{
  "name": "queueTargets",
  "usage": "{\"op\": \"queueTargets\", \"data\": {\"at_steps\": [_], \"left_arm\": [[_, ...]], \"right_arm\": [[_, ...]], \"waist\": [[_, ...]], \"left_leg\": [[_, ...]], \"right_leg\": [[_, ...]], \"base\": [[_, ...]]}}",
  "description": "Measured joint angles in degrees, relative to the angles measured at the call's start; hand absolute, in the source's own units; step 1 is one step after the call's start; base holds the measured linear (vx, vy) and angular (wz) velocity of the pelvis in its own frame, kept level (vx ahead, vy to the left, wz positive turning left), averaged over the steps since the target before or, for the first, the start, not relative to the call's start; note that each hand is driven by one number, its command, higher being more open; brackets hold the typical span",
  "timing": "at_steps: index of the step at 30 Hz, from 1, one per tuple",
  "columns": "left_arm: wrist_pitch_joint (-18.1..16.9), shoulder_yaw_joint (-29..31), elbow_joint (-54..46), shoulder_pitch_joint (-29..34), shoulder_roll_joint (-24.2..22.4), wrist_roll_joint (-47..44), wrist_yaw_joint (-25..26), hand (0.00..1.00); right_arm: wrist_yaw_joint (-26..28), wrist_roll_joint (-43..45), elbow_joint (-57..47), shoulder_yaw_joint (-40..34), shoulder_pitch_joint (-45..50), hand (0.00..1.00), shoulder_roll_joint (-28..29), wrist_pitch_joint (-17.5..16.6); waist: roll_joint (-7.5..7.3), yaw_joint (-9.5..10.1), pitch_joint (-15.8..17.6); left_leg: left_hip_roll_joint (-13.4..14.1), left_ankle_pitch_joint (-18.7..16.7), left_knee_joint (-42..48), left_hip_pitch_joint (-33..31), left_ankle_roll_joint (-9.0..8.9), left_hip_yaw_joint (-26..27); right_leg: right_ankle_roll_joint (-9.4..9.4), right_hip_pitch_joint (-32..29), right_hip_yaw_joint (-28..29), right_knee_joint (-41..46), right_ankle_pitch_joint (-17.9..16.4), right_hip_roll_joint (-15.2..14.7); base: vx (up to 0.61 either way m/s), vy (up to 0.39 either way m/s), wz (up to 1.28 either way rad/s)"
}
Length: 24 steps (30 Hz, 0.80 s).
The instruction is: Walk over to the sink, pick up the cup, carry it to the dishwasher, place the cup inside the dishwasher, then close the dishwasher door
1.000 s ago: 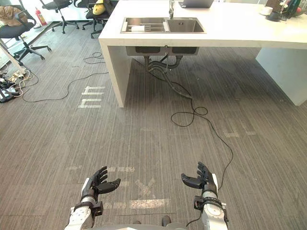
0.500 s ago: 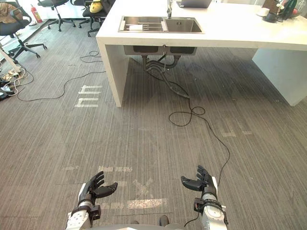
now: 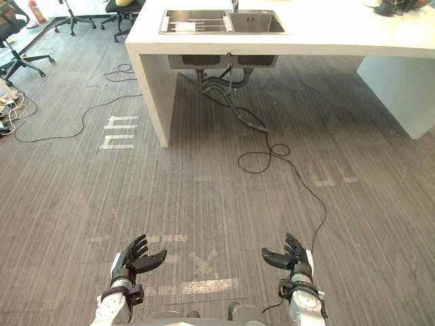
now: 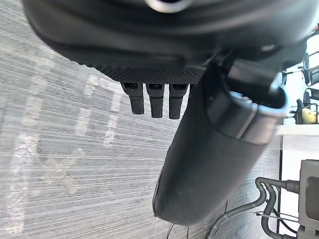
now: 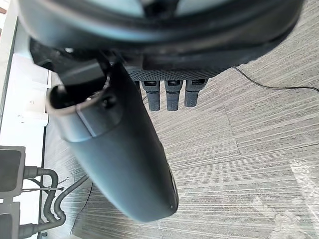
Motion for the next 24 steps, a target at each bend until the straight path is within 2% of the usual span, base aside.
{"op": "queueTargets", "data": {"at_steps": [1, 3, 5, 6, 7, 8, 9, 10, 11, 12, 13, 14, 15, 17, 19, 21, 22, 23, 24], "left_arm": [[0.0, -0.1, 0.0, 0.0, 0.0, 0.0, 0.0, 0.9], [0.1, -0.2, 0.0, 0.3, -0.2, 0.0, 0.1, 0.9], [0.1, -0.2, 0.0, -0.8, -0.3, 0.0, 0.1, 0.9], [0.0, -0.1, 0.1, -2.0, -0.6, -0.1, 0.2, 0.9], [-0.1, -0.2, 0.2, -2.3, -0.5, -0.2, 0.2, 0.9], [-0.2, -0.6, 0.5, -2.2, 0.1, -0.5, 0.2, 0.9], [0.0, -0.7, 1.8, -2.2, -0.4, -0.6, 0.2, 0.9], [0.0, -0.7, 2.0, -2.1, -0.6, -0.6, 0.2, 0.9], [0.0, -0.7, 2.3, -2.3, -0.7, -0.6, 0.2, 0.9], [0.0, -0.8, 3.3, -3.1, -0.9, -0.6, 0.1, 0.9], [0.0, -1.0, 3.5, -3.5, -1.3, -0.6, 0.0, 0.9], [0.0, -1.2, 3.2, -3.2, -1.9, -0.6, -0.2, 0.9], [-0.1, -1.2, 3.0, -2.7, -2.4, -0.6, -0.5, 0.9], [-0.1, -1.2, 2.9, -2.6, -3.0, -0.6, -1.0, 0.9], [-0.1, -1.7, 2.5, -2.6, -3.1, -0.9, -1.1, 0.9], [-0.1, -2.1, 2.2, -2.9, -3.0, -1.0, -1.1, 0.9], [-0.1, -2.2, 2.2, -3.0, -3.3, -1.0, -1.1, 0.9], [-0.1, -2.3, 2.0, -3.0, -3.6, -1.0, -1.1, 0.9], [-0.1, -2.3, 1.9, -2.9, -3.7, -1.0, -1.1, 0.9]], "right_arm": [[0.0, 0.0, -0.1, 0.0, 0.5, 0.9, 0.0, 0.1], [0.0, 0.0, -0.3, 0.0, 0.7, 0.9, -0.5, 0.4], [0.1, 0.0, -0.8, 0.0, -0.3, 0.9, -1.6, 0.3], [0.1, 0.0, -0.8, 0.0, -1.2, 0.9, -2.7, 0.4], [0.1, 0.0, -0.9, 0.0, -1.6, 0.9, -3.2, 0.4], [0.0, -0.1, -1.2, 0.0, -1.2, 0.9, -3.6, 0.1], [0.0, 0.0, -0.9, -0.1, -1.2, 0.9, -4.7, 0.3], [0.0, 0.0, -1.1, -0.1, -1.6, 0.9, -4.7, 0.3], [0.1, 0.0, -1.3, -0.1, -2.1, 0.9, -4.6, 0.2], [0.2, 0.0, -1.3, -0.1, -2.2, 0.9, -4.6, 0.2], [0.2, 0.0, -1.3, 0.0, -2.1, 0.9, -4.5, 0.2], [0.2, 0.1, -1.7, 0.1, -1.2, 0.9, -4.0, 0.2], [0.1, 0.2, -2.3, 0.1, -0.6, 0.9, -3.5, 0.1], [0.0, 0.2, -2.5, 0.0, -0.4, 0.9, -3.3, -0.9], [-0.2, 0.5, -2.6, -0.2, -0.9, 0.9, -3.3, -1.1], [-0.2, 1.4, -2.5, -1.3, -1.0, 0.9, -2.6, -1.0], [-0.2, 1.6, -2.4, -2.4, -1.0, 0.9, -2.1, -1.0], [-0.3, 1.8, -2.2, -3.6, -0.9, 0.9, -1.9, -1.0], [-0.5, 1.8, -2.1, -3.8, -0.7, 0.9, -2.0, -1.0]], "waist": [[-0.42, -0.77, 0.3], [-0.39, -0.99, 0.3], [0.64, -1.16, 1.1], [2.22, -1.18, 2.0], [2.6, -1.18, 2.2], [2.16, -1.32, 2.0], [3.68, -1.53, 1.6], [4.17, -1.59, 1.2], [4.62, -1.69, 1.1], [4.7, -1.83, 1.2], [4.6, -2.08, 1.3], [4.32, -2.09, 1.6], [4.05, -1.74, 2.2], [3.52, -1.05, 2.8], [3.66, -0.68, 2.8], [3.44, -0.12, 3.7], [3.27, 0.22, 4.0], [3.8, 0.2, 4.2], [4.4, 0.2, 4.2]], "left_leg": [[-0.7, -0.9, 0.2, 1.1, 0.33, -1.2], [-1.0, -2.3, 0.2, 2.8, 0.31, -1.8], [0.2, -2.9, -0.6, 4.8, -0.17, -2.9], [2.1, -3.4, -1.4, 5.9, -0.98, -3.9], [2.6, -3.5, -1.7, 6.4, -1.92, -4.2], [2.4, -4.3, -2.1, 8.1, -3.45, -4.7], [3.9, -5.4, -2.0, 9.8, -4.79, -5.3], [4.4, -5.1, -1.4, 9.7, -5.18, -5.5], [5.1, -4.2, 1.6, 8.7, -6.44, -5.7], [5.5, -2.8, 7.3, 6.3, -6.92, -6.0], [6.0, 0.0, 15.6, 3.2, -6.95, -6.4], [7.4, 1.1, 27.6, -0.7, -7.16, -6.7], [9.2, 0.5, 36.6, -3.2, -6.12, -4.9], [11.3, -0.4, 43.1, -7.7, -4.75, -2.9], [11.4, -0.7, 41.4, -13.0, -5.14, -2.5], [9.7, -1.4, 32.5, -16.0, -5.37, -2.5], [7.6, -0.6, 22.0, -16.6, -6.11, -2.5], [6.0, 2.8, 11.2, -16.8, -6.37, -3.0], [5.4, 6.0, 5.3, -16.6, -6.77, -3.7]], "right_leg": [[0.36, -1.7, -1.5, 5.1, -1.4, -1.1], [-0.56, -3.2, -3.0, 6.2, -4.2, -2.4], [-1.9, -6.5, -5.4, 3.1, -5.0, -2.1], [-2.43, -8.9, -6.9, -0.8, -4.1, -0.8], [-2.6, -9.3, -7.6, -4.9, -1.7, -0.1], [-4.4, -9.0, -7.6, -11.3, 9.4, -0.3], [-8.1, -8.6, -8.8, -9.0, 10.6, 0.3], [-8.67, -8.2, -9.3, -9.1, 9.5, 0.6], [-9.63, -7.5, -9.4, -9.5, 8.3, 1.5], [-10.06, -5.5, -9.9, -11.2, 8.0, 2.0], [-10.11, -2.2, -10.5, -14.1, 8.0, 2.4], [-10.37, 3.2, -10.8, -18.2, 8.1, 2.9], [-10.57, 8.6, -10.5, -21.4, 8.1, 3.7], [-11.22, 14.2, -9.3, -25.0, 8.0, 4.1], [-11.24, 17.0, -8.3, -27.6, 8.0, 4.0], [-11.46, 19.6, -7.4, -29.2, 7.8, 2.9], [-11.27, 20.8, -6.9, -30.2, 7.5, 1.9], [-10.25, 21.8, -6.7, -30.7, 6.7, 1.2], [-9.11, 22.2, -6.6, -30.6, 5.9, 1.2]], "base": [[0.28, 0.002, 0.42], [0.27, -0.006, 0.28], [0.37, -0.044, 0.22], [0.39, -0.07, 0.26], [0.53, -0.11, 0.29], [0.6, -0.138, 0.25], [0.62, -0.16, 0.19], [0.51, -0.158, 0.0], [0.38, -0.136, 0.0], [0.46, -0.17, 0.13], [0.43, -0.168, 0.31], [0.51, -0.178, 0.21], [0.41, -0.128, 0.04], [0.35, -0.062, -0.24], [0.29, 0.025, -0.24], [0.23, 0.1, -0.15], [0.25, 0.161, -0.11], [0.26, 0.182, -0.07], [0.39, 0.326, -0.2]]}}
